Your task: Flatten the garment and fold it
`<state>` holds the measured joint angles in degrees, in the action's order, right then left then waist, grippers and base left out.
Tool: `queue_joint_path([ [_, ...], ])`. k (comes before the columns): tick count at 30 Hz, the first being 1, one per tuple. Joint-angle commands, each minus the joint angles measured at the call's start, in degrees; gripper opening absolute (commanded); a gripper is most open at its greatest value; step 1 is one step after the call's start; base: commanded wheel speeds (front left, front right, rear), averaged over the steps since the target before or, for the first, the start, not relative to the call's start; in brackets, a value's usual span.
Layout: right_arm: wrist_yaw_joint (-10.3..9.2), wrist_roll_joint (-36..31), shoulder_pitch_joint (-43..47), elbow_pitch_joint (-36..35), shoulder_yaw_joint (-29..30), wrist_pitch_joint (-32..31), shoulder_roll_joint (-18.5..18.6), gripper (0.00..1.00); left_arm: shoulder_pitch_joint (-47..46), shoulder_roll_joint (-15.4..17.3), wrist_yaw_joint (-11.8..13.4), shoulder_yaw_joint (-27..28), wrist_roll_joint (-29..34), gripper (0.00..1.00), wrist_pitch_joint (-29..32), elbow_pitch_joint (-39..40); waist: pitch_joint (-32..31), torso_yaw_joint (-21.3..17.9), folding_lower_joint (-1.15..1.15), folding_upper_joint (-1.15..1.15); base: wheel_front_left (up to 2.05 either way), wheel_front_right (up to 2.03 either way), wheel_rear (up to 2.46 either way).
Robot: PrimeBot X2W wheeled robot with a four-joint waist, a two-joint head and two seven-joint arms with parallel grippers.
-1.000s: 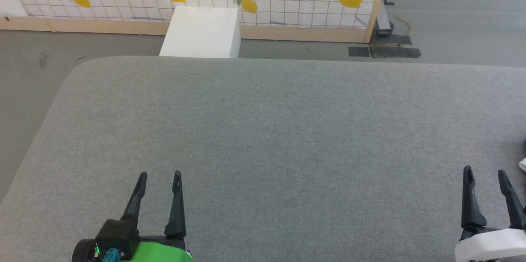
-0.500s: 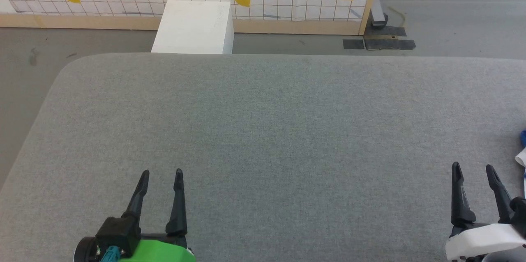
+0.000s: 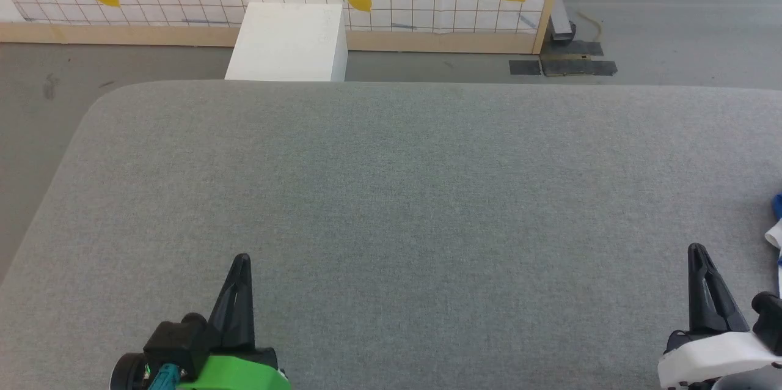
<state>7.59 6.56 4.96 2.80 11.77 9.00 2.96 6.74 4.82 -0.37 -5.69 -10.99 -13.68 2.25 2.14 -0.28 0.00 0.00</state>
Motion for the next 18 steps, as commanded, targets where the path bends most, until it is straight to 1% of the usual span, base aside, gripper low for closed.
queue_joint_path([
  [1, -0.01, -0.56, -0.43, -0.18, -0.37, -0.27, -0.01, 0.0, -0.58, -0.17, 0.03, 0.34, 0.95, 0.0, 0.27, -0.17, -0.03, 0.01, 0.0, 0.0, 0.0, 0.0, 0.0],
  [18, -0.02, -1.45, -1.1, -0.56, -2.06, -1.56, -0.02, 0.0, -1.49, -0.43, 0.08, 1.13, 2.43, 0.0, 2.25, -0.48, -0.34, 0.05, 0.0, 0.0, 0.0, 0.0, 0.0],
])
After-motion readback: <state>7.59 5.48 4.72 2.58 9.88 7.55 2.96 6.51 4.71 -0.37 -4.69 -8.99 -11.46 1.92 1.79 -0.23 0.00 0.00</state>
